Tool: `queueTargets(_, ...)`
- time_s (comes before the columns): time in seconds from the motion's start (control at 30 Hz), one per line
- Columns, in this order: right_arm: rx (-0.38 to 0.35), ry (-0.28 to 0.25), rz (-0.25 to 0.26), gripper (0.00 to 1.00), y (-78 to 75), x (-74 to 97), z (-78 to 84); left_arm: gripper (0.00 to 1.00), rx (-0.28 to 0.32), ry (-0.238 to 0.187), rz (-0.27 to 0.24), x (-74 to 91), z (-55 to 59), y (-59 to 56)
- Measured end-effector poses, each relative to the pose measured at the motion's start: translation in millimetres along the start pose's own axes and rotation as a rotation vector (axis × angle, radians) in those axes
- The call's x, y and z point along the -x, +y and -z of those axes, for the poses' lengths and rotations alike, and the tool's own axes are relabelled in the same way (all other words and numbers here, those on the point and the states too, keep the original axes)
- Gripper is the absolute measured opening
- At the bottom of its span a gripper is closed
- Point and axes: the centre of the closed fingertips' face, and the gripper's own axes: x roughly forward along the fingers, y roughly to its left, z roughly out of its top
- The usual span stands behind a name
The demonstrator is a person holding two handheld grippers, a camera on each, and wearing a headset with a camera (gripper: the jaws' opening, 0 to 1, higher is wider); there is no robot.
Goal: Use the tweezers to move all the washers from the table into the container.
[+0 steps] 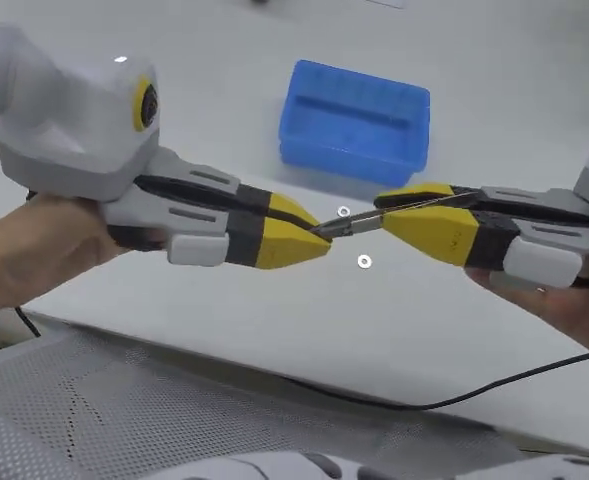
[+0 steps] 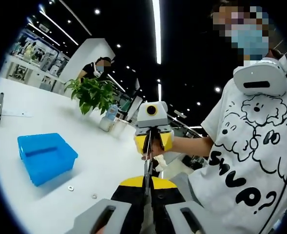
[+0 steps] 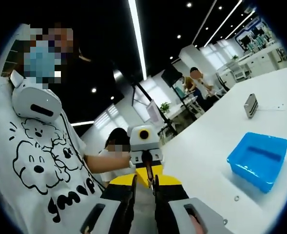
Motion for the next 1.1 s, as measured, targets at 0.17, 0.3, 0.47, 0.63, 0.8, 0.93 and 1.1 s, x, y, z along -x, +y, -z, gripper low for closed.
queueTargets(0.17,0.035,-0.015,0.036,0.03,-7.6,-0.3,-2.2,0.00,0.003,-0.047,0.011,-5.3,-6.4,-2.4)
queueTargets(0.3,0.023,-0.008,0.035,0.04,-8.9,-5.3,2.0,0.00,0.013,-0.101,0.001,-8.8,-14.0,-2.1)
queueTargets(0.47,-0.011,-0.075,0.032,0.03,-10.3,-3.3,-5.4,0.00,0.009,-0.133,-0.020,-8.8,-18.6,-0.9)
queueTargets(0.63,-0.016,-0.083,0.043,0.04,-12.4,-0.2,-6.7,0.00,-0.001,-0.138,-0.044,-5.7,-19.8,1.8)
queueTargets(0.8,-0.012,-0.076,0.041,0.03,-11.2,0.4,-6.9,0.00,0.011,-0.145,-0.040,-4.4,-20.2,1.0)
queueTargets(0.93,0.000,-0.054,0.035,0.02,-8.8,-0.1,-7.8,0.00,0.020,-0.151,-0.036,-4.9,-20.4,-0.9)
queueTargets(1.1,0.077,0.062,0.116,0.02,-18.0,-1.3,1.3,0.03,-0.090,-0.010,-0.195,-4.7,-7.8,15.4)
